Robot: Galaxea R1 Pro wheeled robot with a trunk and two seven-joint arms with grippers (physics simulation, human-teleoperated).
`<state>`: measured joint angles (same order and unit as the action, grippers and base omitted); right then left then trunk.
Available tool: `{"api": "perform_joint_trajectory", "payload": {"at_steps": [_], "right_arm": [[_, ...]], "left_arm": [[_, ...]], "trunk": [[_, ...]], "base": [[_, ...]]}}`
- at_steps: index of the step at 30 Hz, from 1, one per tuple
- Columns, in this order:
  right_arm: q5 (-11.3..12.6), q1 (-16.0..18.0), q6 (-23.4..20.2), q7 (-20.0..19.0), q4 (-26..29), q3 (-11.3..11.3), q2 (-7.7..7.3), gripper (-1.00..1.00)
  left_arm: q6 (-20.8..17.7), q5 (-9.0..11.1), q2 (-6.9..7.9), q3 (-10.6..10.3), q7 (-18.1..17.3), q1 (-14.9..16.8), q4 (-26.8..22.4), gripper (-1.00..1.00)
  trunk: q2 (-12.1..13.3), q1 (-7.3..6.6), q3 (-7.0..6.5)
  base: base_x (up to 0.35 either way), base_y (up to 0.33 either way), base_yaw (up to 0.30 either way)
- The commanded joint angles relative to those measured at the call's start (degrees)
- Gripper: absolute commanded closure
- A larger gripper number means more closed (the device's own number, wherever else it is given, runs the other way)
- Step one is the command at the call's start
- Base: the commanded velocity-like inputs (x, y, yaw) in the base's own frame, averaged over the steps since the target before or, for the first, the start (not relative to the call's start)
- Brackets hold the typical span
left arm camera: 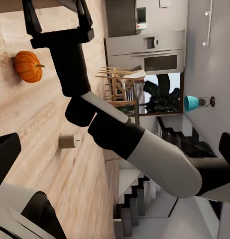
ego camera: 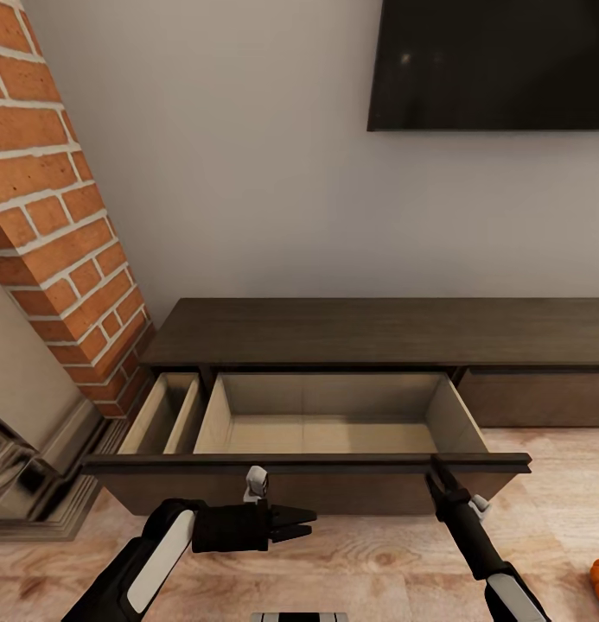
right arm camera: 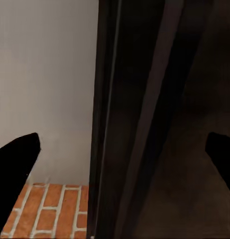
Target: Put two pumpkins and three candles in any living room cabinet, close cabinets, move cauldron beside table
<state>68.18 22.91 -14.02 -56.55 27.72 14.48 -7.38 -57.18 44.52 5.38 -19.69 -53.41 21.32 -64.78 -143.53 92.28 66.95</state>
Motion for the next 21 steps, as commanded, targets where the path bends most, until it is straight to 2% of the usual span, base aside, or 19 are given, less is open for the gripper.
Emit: {"api": "perform_joint_trajectory", "payload": {"at_steps": [1, 8, 21], "right_arm": [[0.5, 0.03, -0.57, -0.14, -0.03, 0.02, 0.0, -1.0], [0.7, 0.03, -0.58, -0.07, -0.03, 0.02, 0.0, -1.0], [0.64, 0.03, -0.57, -0.11, -0.03, 0.02, 0.0, -1.0]], "left_arm": [[-0.21, 0.12, 0.03, -0.08, -0.08, 0.04, 0.01, -1.0], [-0.21, 0.12, 0.06, -0.08, -0.09, 0.04, 0.01, -1.0], [-0.21, 0.12, 0.05, -0.08, -0.11, 0.04, 0.01, -1.0]], "trunk": [[-0.02, -0.01, 0.04], [-0.02, -0.01, 0.04], [-0.02, -0.01, 0.04]], "base": [[0.0, 0.0, 0.0], [-0.007, 0.0, 0.0], [-0.149, 0.0, 0.0]]}}
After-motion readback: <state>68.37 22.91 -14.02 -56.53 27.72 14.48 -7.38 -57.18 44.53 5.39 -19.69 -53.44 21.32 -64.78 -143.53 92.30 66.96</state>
